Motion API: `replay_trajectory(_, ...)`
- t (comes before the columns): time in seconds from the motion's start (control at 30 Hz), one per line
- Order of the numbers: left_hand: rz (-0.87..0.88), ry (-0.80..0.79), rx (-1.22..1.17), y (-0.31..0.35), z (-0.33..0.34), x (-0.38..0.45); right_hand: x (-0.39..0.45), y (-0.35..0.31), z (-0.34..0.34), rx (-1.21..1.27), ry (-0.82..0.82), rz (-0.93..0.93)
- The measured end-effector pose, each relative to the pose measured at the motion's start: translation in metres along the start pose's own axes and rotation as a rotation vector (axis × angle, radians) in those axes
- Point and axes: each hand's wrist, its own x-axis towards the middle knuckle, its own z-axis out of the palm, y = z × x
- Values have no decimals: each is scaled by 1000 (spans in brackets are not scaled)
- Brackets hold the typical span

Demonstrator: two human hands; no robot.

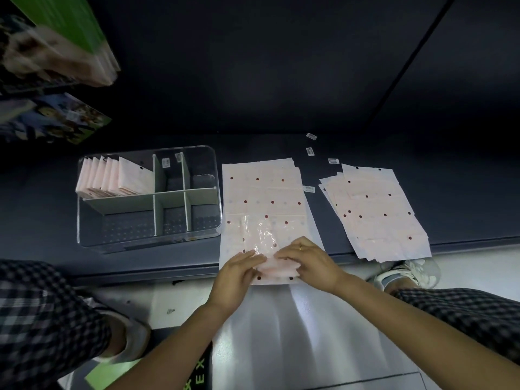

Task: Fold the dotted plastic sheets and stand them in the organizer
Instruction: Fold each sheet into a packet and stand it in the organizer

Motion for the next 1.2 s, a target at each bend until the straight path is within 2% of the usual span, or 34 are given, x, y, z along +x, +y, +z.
replay_trajectory(0.07, -97, 78, -48, 0, 0, 5, 10, -6, 2, 151, 73, 154)
replay_trajectory(0.17, -303, 210, -100, -2, 2, 13, 25, -17, 0, 352, 88, 329)
replay_trajectory(0.27, -454, 286, -151, 6, 2, 19, 41, -26, -5, 400, 50, 455)
replay_trajectory(0.37, -478, 356, -109, 13, 3, 22, 54, -30, -6, 285, 0, 563)
replay_trajectory(0.43, -383, 390, 2, 14, 4, 18, 59, -30, -8, 236, -28, 599)
replay_trajectory(0.5, -164, 313, 180, 11, 4, 11, 63, -31, -9, 205, -44, 634)
replay_trajectory(0.6, 104, -69, 520, 2, 5, 7, 65, -33, -11, 176, -60, 635)
replay_trajectory(0.7, 168, -301, 779, -13, 0, 11, 66, -35, -12, 161, -55, 640)
replay_trajectory(0.8, 233, -434, 839, -24, -12, 17, 65, -35, -11, 168, -46, 653)
replay_trajectory(0.93, 351, -553, 865, -41, -36, 23, 62, -34, -7, 200, -15, 666)
replay_trajectory(1.1, 449, -571, 813, -58, -53, 23, 54, -40, 2, 197, 72, 682)
replay_trajectory(1.17, 460, -560, 824, -60, -50, 23, 45, -48, 9, -26, 225, 603)
replay_trajectory(1.2, 462, -557, 825, -62, -49, 23, 40, -53, 14, -165, 339, 500)
